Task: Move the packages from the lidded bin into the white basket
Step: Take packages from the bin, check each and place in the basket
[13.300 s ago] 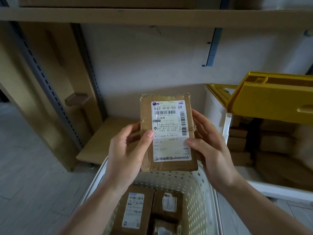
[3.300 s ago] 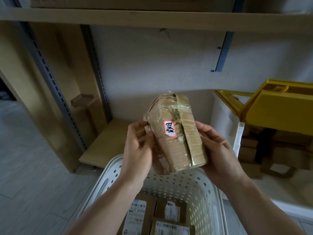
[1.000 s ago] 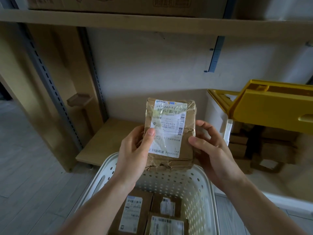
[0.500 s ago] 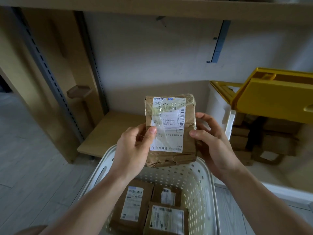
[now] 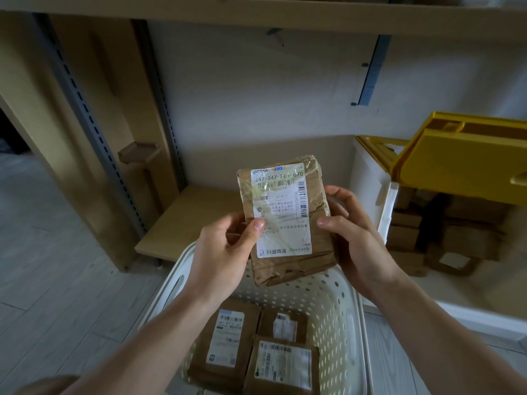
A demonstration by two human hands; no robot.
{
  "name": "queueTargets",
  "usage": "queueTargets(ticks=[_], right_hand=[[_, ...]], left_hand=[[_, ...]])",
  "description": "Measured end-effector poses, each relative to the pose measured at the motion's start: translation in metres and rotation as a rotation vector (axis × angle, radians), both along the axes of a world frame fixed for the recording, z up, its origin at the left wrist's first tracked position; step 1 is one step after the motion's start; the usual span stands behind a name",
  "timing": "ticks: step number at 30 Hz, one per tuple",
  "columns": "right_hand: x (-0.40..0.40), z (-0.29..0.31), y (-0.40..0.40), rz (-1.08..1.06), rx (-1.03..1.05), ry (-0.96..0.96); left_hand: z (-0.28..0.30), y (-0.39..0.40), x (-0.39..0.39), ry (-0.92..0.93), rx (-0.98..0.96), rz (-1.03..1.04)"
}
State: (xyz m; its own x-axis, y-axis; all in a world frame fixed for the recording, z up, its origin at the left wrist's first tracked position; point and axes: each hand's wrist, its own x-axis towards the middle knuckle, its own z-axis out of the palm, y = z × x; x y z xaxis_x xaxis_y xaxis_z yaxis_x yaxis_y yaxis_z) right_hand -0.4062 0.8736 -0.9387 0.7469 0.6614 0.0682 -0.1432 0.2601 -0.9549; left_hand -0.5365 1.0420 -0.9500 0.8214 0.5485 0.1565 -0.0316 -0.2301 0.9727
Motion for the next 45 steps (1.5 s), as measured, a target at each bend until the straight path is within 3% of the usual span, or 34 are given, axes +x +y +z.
queueTargets(ticks=[15, 22, 29, 33, 38, 42, 45], right_hand=[[-0.007, -0.005, -0.011, 0.131, -0.134, -0.075], [-0.008, -0.007, -0.013, 0.263, -0.333, -0.241], [0.001, -0.014, -0.010, 0.237, -0.252, -0.059], [0.009, -0.026, -0.002, 0.230, -0.266, -0.011], [0.019, -0.051, -0.003, 0.294, -0.286, 0.066], [0.019, -0.070, -0.006, 0.306, -0.392, 0.129], [0.014, -0.082, -0.007, 0.235, -0.481, 0.166]], left_hand=[[0.009, -0.002, -0.005, -0.048, -0.039, 0.043], [0.002, 0.000, 0.000, 0.035, -0.077, 0.006], [-0.005, 0.016, 0.008, 0.075, -0.467, -0.002], [-0.013, 0.023, 0.012, 0.112, -0.584, -0.008], [-0.026, 0.039, 0.014, 0.145, -0.594, 0.138], [-0.046, 0.051, 0.009, 0.285, -0.573, 0.011], [-0.062, 0.055, 0.002, 0.291, -0.550, -0.040]])
